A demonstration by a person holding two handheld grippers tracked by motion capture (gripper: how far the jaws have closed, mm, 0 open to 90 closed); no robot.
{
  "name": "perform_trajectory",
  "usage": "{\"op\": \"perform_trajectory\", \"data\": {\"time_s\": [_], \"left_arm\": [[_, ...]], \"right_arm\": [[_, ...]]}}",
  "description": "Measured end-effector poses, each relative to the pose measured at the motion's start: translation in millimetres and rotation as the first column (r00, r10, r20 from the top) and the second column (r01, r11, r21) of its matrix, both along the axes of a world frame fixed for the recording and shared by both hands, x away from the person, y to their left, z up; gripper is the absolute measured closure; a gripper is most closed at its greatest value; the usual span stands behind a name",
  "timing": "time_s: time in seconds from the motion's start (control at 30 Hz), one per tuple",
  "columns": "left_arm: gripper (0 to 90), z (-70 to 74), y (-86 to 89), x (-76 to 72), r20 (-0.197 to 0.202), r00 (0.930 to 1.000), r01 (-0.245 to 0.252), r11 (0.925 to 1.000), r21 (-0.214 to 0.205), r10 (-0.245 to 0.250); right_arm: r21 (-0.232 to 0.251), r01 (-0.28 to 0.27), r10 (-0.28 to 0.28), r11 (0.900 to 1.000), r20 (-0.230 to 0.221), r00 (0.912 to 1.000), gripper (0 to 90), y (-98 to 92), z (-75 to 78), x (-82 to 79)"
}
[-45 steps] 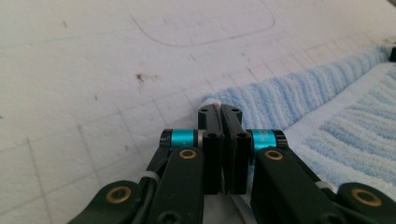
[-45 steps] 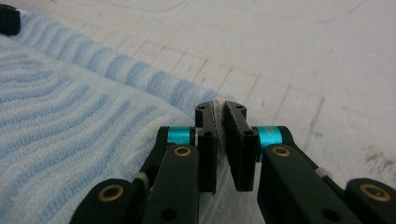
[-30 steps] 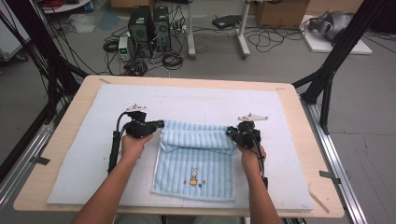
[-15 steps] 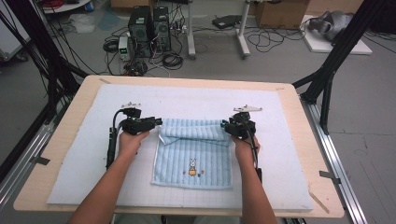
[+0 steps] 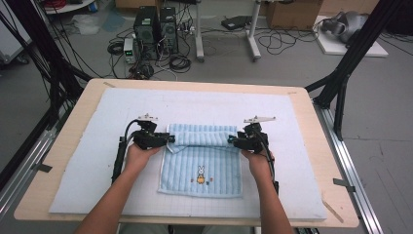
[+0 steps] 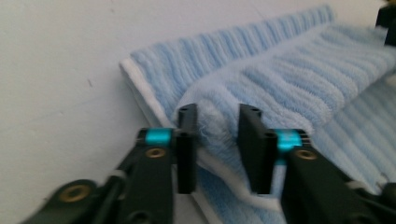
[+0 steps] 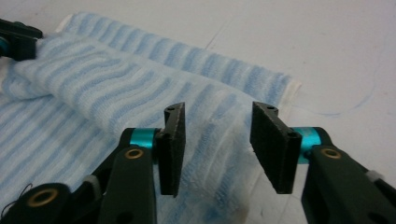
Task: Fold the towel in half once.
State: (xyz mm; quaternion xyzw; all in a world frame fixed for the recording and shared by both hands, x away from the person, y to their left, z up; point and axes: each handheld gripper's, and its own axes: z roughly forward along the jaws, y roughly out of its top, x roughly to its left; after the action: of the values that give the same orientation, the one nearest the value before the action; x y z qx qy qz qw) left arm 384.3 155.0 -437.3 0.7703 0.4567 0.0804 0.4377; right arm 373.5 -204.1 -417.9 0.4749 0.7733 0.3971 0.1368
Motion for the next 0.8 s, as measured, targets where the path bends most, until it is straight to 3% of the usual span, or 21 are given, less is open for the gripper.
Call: {"op": "perform_trajectory", "data": {"time_s": [0.07,0.13,0.2,0.23,0.43,0.53,0.7,0.8], "left_arm": [[83.9,-1.3,1.8,-3.6,0.014,0.9998,-0.014,0.9998,-0.014,0.014],[84.4,-1.7,3.5,-5.9,0.019,0.9998,-0.006,0.9998,-0.019,0.007],[84.7,0.0,5.9,-8.4,0.023,0.9997,0.002,0.9995,-0.033,-0.001],[84.7,1.6,6.4,-9.7,0.027,0.9996,0.007,0.9994,-0.035,-0.006],[85.5,14.7,11.0,-21.4,0.084,0.9959,0.04,0.9965,-0.073,-0.034],[85.5,16.1,15.3,-28.3,0.092,0.9945,0.058,0.9945,-0.087,-0.05],[84.5,15.6,20.1,-41.8,0.1,0.99,0.106,0.9922,-0.065,-0.099],[84.6,14.7,22.7,-50.9,0.112,0.9875,0.12,0.9895,-0.08,-0.111]], "right_arm": [[-0.004,-0.007,0.007,1.0,-0.026,0.9996,62.7,-0.2,-3.4,-0.8],[-0.011,-0.021,0.021,0.9997,-0.057,0.9982,71.0,-0.6,-7.9,-2.1],[-0.028,-0.044,0.042,0.9987,-0.051,0.9978,83.1,-0.4,-10.7,-6.0],[-0.042,-0.049,0.048,0.9979,-0.027,0.9985,84.6,0.3,-10.5,-8.7],[-0.056,-0.06,0.062,0.9966,0.038,0.9973,85.5,2.8,-2.4,-23.1],[-0.047,-0.065,0.068,0.9968,0.065,0.9956,85.4,2.2,0.5,-33.7],[-0.028,-0.07,0.073,0.9971,0.093,0.993,85.5,0.2,-1.9,-54.7],[-0.023,-0.083,0.084,0.9963,0.103,0.9911,85.5,0.9,-5.6,-66.0]]}}
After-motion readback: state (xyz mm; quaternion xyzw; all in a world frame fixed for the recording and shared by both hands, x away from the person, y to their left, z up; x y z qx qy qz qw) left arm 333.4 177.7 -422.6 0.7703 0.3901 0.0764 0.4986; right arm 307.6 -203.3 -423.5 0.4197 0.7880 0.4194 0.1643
